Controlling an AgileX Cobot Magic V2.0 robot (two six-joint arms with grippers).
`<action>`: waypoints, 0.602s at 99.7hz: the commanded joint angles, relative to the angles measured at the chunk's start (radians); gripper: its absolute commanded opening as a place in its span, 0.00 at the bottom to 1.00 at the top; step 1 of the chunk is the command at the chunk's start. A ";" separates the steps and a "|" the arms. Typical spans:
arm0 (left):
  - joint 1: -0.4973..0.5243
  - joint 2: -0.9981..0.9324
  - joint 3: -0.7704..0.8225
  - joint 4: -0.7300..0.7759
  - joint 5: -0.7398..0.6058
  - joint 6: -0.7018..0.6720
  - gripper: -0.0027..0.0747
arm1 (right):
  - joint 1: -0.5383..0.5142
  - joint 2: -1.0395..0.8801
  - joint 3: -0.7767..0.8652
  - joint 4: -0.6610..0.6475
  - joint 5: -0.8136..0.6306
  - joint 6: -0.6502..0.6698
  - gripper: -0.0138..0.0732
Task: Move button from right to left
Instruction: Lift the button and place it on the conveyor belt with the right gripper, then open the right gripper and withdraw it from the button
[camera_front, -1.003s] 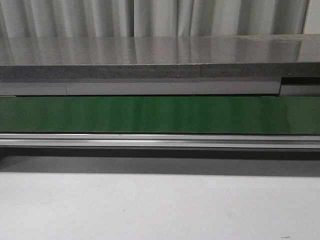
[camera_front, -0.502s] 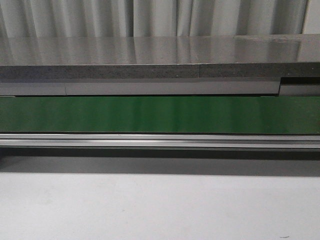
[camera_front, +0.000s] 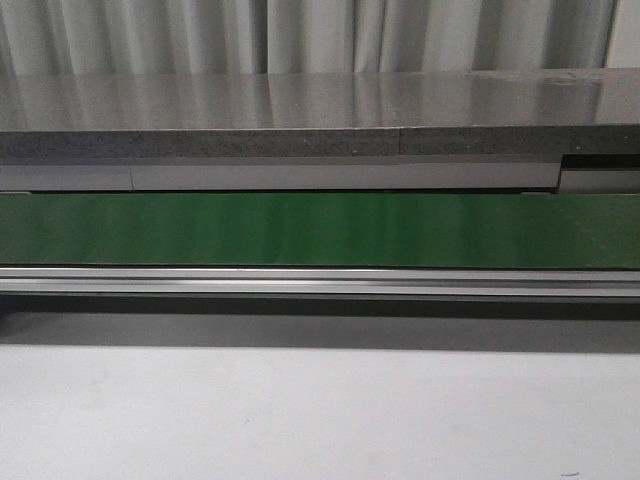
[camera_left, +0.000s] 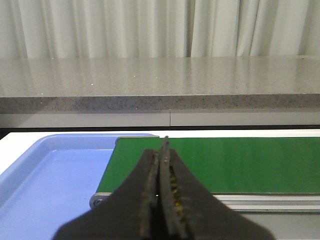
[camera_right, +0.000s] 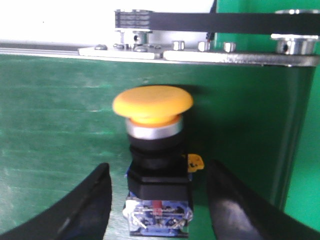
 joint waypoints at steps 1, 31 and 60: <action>-0.007 -0.030 0.046 0.001 -0.089 -0.001 0.01 | -0.002 -0.066 -0.021 0.006 0.097 0.001 0.67; -0.007 -0.030 0.046 0.001 -0.165 -0.001 0.01 | -0.002 -0.132 -0.022 0.016 0.076 0.007 0.60; -0.007 -0.030 0.046 0.001 -0.181 -0.001 0.01 | -0.002 -0.344 0.025 0.069 0.025 0.007 0.09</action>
